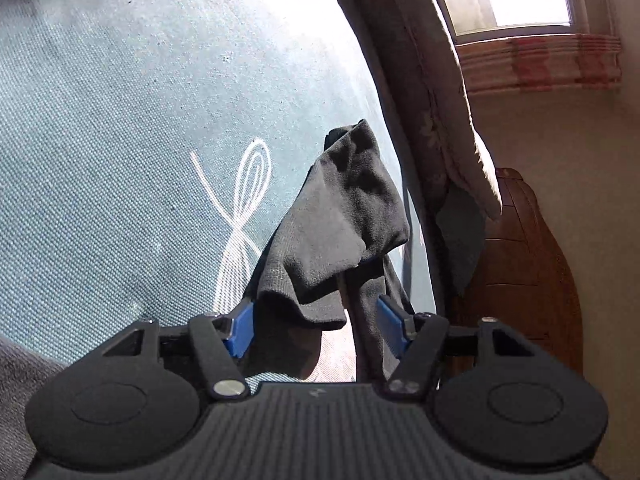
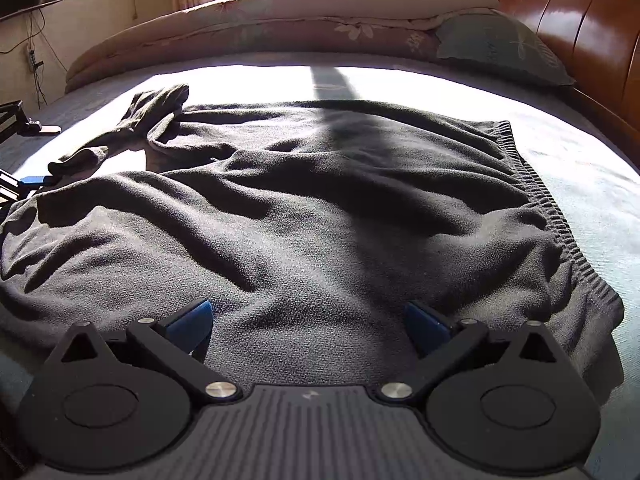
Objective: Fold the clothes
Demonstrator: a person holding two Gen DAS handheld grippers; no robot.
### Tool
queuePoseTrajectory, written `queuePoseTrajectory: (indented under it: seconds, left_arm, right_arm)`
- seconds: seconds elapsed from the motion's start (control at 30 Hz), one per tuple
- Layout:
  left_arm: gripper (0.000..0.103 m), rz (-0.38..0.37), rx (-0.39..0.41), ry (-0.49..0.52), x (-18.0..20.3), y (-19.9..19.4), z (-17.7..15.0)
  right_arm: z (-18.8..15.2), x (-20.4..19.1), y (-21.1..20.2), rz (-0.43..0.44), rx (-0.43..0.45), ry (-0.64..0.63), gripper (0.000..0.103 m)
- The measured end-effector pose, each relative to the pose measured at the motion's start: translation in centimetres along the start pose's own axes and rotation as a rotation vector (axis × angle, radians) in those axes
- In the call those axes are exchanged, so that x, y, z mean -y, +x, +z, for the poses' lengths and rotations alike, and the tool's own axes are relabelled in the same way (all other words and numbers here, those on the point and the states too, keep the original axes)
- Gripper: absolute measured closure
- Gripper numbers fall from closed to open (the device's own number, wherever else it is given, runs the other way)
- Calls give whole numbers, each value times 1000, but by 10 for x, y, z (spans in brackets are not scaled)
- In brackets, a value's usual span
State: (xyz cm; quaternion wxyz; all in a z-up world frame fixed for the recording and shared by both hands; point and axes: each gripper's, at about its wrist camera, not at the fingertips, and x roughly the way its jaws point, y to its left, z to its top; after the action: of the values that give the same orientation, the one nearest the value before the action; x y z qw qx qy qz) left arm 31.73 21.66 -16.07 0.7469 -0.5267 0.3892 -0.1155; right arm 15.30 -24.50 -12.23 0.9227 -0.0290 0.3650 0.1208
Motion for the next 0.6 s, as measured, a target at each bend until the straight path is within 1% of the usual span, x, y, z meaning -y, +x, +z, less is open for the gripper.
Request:
queuePoseTrajectory:
  seconds: [0.07, 0.13, 0.2, 0.3, 0.33, 0.37, 0.4, 0.43, 0.47, 0.5, 0.53, 0.57, 0.6]
  left_arm:
    - [38, 14, 18, 16, 6, 11, 7]
    - [38, 30, 43, 48, 11, 21, 7]
    - [38, 45, 63, 58, 16, 29, 7]
    - [39, 44, 70, 71, 17, 31, -1]
    - [41, 36, 64, 71, 16, 31, -6]
    - [46, 36, 56, 76, 15, 30, -10]
    - [50, 44, 59, 75, 12, 30, -10]
    - [58, 54, 64, 73, 9, 30, -10]
    - [70, 63, 70, 70, 7, 30, -10]
    - [76, 73, 73, 42, 1, 32, -7]
    - [92, 74, 78, 13, -5, 35, -6]
    - [93, 73, 83, -15, -11, 37, -5]
    - [93, 79, 87, -5, -10, 39, -6]
  right_arm:
    - [0, 0, 0, 0, -2, 0, 0]
    - [0, 0, 0, -1, -1, 1, 0]
    - [0, -1, 0, -2, -2, 1, 0]
    - [0, -1, 0, -2, -3, 0, 0]
    - [0, -1, 0, -2, -3, 0, 0]
    - [0, 0, -1, -2, -2, 1, 0]
    - [0, 0, -1, -1, 0, 1, 0]
    - [0, 0, -1, -1, 2, 1, 0]
    - [-1, 0, -1, -1, 4, 1, 0]
    - [-1, -1, -1, -1, 6, 0, 0]
    - [-1, 0, -1, 0, 6, 1, 0]
    - [-1, 0, -1, 0, 6, 1, 0]
    - [0, 0, 0, -1, 6, 1, 0]
